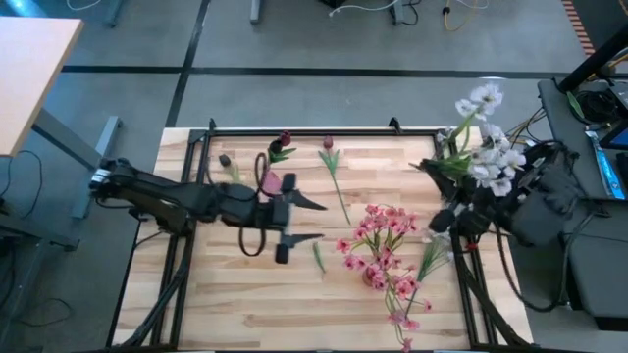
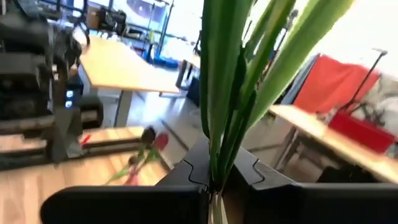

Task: Sort flowers into vase by color
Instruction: Put the top white flowers into the red vase

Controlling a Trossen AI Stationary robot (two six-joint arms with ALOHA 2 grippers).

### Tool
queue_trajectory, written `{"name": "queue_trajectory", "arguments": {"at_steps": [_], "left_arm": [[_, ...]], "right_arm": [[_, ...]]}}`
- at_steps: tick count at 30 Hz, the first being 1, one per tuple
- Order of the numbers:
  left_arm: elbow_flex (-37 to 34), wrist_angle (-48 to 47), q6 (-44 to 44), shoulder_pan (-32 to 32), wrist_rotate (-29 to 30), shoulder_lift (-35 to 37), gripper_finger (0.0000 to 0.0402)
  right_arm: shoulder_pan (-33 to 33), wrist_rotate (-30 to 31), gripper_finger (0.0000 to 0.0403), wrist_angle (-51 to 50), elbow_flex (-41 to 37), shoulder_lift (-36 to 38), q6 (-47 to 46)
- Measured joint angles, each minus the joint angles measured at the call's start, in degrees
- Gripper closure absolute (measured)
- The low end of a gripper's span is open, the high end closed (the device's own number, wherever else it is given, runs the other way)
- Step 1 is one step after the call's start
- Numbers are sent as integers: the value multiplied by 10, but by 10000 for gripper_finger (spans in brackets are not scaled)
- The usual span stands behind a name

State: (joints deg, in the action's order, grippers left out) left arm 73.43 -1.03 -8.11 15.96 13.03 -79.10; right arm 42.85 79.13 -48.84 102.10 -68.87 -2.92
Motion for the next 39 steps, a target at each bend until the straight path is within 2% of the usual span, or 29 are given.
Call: {"name": "queue_trajectory", "arguments": {"at_steps": [3, 6, 7, 9, 12, 16, 19, 22, 28, 32, 36, 39], "left_arm": [[-3, -64, 28, 16, 45, 41, 153], [-41, -45, 41, 36, 55, 63, 160], [-61, -28, 42, 43, 55, 67, 162], [-112, 30, 46, 56, 55, 69, 164], [-194, 174, 55, 74, 59, 60, 164], [-288, 351, 62, 86, 59, 9, 164], [-319, 469, 64, 91, 61, -42, 164], [-322, 520, 59, 94, 61, -96, 164], [-266, 531, 57, 96, 90, -198, 158], [-225, 538, 57, 98, 90, -265, 135], [-195, 614, 52, 98, 92, -334, 104], [-171, 629, 53, 98, 126, -379, 79]], "right_arm": [[6, -34, 390, -211, 6, 17, -243], [7, -64, 390, -397, -14, 24, -476], [10, -74, 390, -417, -29, 23, -534], [16, -92, 390, -386, -73, 34, -551], [38, -117, 390, -337, -124, 40, -564], [70, -118, 390, -335, -189, 39, -651], [95, -113, 390, -331, -238, 39, -723], [118, -103, 390, -331, -279, 37, -788], [164, -75, 390, -329, -334, 38, -877], [198, -46, 390, -318, -366, 31, -916], [232, -11, 390, -267, -403, 21, -917], [242, -10, 390, -239, -420, 11, -917]]}}
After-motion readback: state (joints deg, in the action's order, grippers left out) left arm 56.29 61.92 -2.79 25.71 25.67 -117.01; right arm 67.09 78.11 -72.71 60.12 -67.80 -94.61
